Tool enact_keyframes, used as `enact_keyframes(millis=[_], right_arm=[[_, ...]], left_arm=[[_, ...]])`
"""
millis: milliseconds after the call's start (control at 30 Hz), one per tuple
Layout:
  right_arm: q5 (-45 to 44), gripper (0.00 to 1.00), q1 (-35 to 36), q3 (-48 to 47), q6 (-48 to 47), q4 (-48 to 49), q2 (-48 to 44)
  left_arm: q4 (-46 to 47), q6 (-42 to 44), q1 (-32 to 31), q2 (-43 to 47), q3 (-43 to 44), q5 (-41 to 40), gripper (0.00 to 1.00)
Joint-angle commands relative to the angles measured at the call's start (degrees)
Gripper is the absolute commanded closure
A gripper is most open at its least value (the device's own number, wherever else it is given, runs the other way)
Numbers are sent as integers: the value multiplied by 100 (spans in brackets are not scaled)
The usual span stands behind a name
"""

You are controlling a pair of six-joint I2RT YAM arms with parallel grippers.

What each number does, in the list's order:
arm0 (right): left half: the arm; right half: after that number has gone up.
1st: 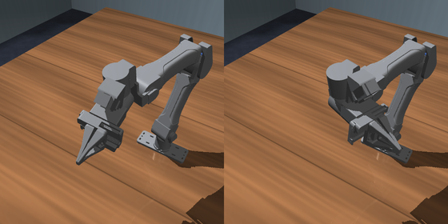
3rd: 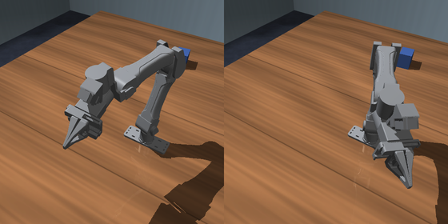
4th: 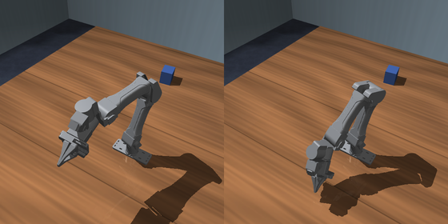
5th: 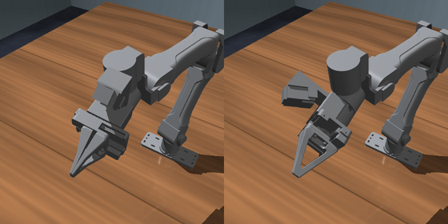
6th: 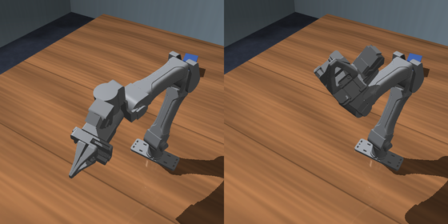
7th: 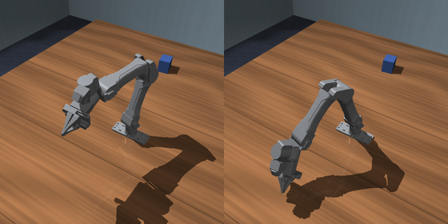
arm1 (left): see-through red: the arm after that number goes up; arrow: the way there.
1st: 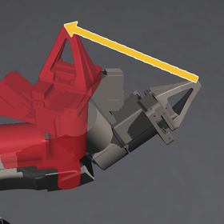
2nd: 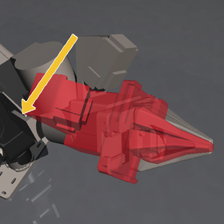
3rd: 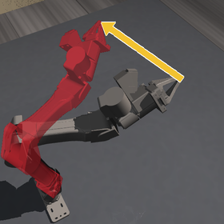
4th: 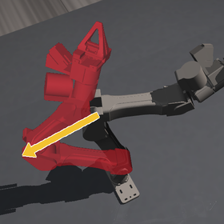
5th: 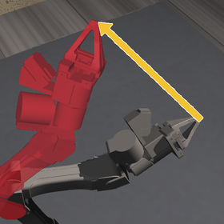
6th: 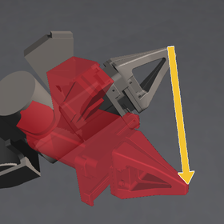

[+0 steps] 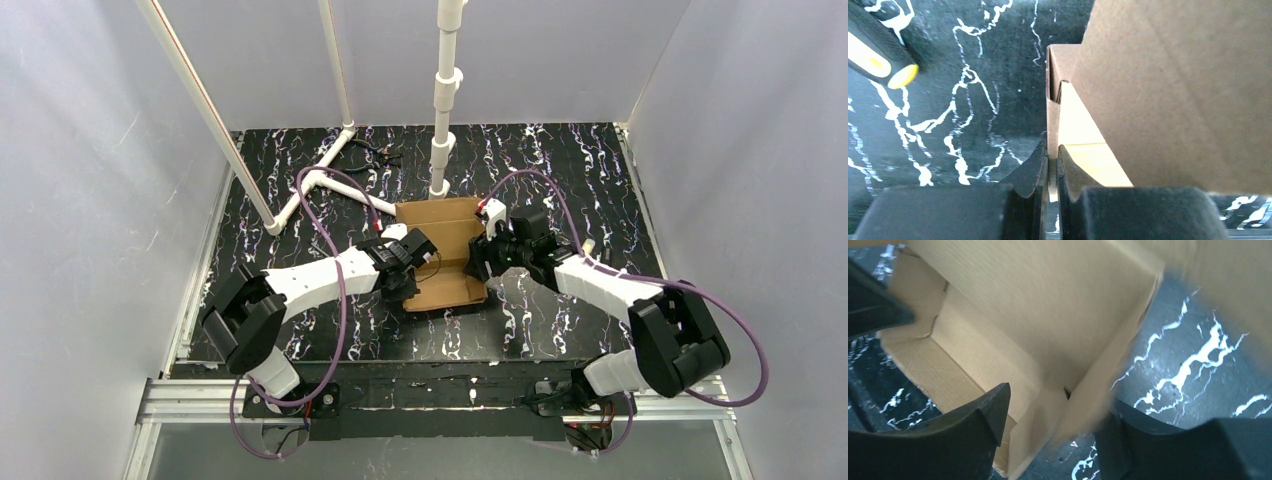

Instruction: Fold the paper box

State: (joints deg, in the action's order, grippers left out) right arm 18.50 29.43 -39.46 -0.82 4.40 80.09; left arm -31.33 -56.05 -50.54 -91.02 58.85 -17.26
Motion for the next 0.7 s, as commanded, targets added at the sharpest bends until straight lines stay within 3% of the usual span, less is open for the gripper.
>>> enact_keyframes(millis=[0, 33, 167, 300, 467, 667], right_arm=[[736, 26, 30, -86, -254, 144, -449], [833, 22, 28, -89, -393, 59, -532], [1181, 9, -105, -75, -1140, -367, -876], [1528, 4, -357, -79, -1647, -776, -995], [1664, 4, -412, -62, -1738, -789, -997], [1674, 4, -412, -45, -1732, -766, -985]], left_arm=[[-708, 1202, 29, 212, 219, -441, 100], [-760, 1326, 43, 196, 250, -403, 100], [-822, 1564, 184, 236, 201, -248, 84], [-769, 1650, 473, 418, 119, 30, 61], [-273, 1738, 907, 846, -259, 690, 50], [94, 1687, 985, 633, -240, 1121, 47]])
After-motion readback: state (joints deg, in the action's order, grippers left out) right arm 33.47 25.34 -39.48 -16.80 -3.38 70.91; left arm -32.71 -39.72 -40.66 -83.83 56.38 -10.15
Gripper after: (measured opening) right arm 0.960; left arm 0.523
